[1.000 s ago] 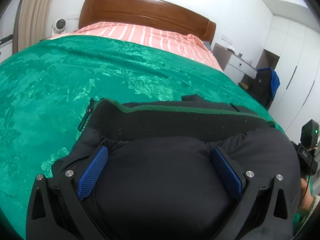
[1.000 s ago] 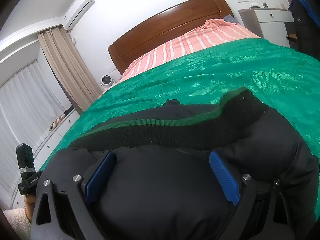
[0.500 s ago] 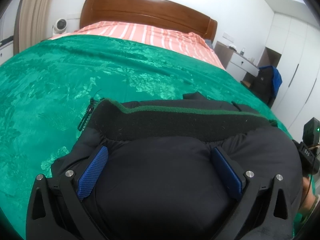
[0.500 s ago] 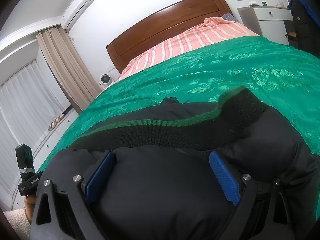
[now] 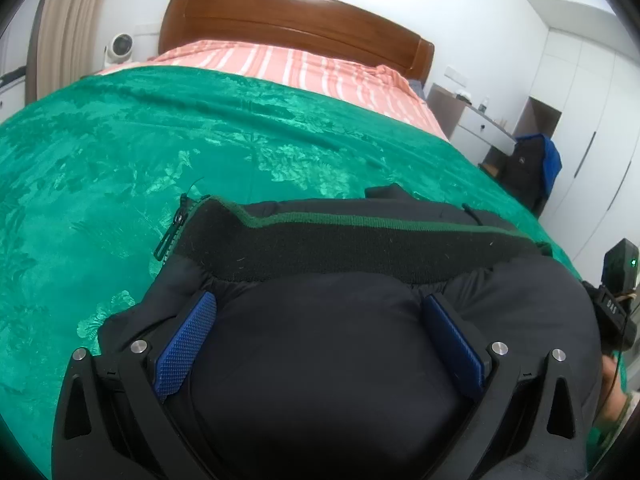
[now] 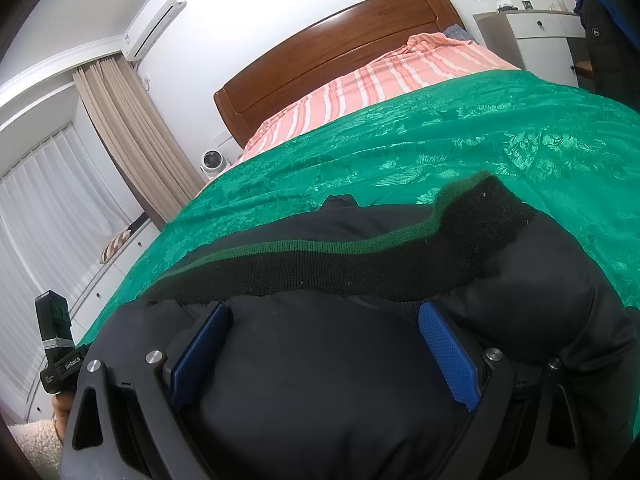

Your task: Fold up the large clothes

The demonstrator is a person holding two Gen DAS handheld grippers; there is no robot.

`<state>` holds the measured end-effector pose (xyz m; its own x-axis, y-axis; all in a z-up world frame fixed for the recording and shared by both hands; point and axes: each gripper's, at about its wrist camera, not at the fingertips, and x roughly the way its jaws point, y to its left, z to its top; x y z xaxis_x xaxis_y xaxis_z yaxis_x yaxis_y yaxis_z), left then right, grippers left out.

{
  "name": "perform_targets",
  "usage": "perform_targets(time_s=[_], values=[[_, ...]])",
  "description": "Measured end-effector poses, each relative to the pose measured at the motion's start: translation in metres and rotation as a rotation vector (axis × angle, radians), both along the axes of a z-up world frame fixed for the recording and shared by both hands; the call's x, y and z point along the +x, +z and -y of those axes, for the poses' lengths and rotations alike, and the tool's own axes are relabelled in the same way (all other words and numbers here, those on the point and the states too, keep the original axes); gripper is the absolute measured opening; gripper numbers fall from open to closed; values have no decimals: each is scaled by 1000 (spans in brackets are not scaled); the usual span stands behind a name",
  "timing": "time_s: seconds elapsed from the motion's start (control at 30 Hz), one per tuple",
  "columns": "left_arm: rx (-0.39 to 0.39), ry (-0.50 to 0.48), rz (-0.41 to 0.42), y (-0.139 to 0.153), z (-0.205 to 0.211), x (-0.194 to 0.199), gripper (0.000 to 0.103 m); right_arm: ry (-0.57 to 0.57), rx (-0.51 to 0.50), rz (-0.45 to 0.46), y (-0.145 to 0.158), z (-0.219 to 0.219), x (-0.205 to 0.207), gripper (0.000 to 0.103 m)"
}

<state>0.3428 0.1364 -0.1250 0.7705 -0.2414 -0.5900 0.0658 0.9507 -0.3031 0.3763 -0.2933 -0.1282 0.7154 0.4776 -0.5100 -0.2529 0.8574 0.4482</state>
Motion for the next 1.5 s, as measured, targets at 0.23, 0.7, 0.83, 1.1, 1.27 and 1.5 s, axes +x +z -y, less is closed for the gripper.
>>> perform_targets(time_s=[0.23, 0.7, 0.83, 1.1, 1.27, 1.5], values=[[14, 2, -12, 0, 2, 2, 103, 0, 9, 4, 0, 0, 0, 94], [21, 4, -18, -1, 2, 2, 103, 2, 36, 13, -2, 5, 0, 94], [21, 4, -17, -1, 2, 2, 103, 2, 37, 13, -2, 5, 0, 94], [22, 4, -18, -1, 3, 3, 103, 3, 40, 14, -2, 5, 0, 94], [22, 4, -18, -1, 2, 3, 103, 4, 43, 15, -3, 6, 1, 94], [22, 4, -19, -1, 2, 3, 103, 5, 47, 16, -3, 6, 1, 94]])
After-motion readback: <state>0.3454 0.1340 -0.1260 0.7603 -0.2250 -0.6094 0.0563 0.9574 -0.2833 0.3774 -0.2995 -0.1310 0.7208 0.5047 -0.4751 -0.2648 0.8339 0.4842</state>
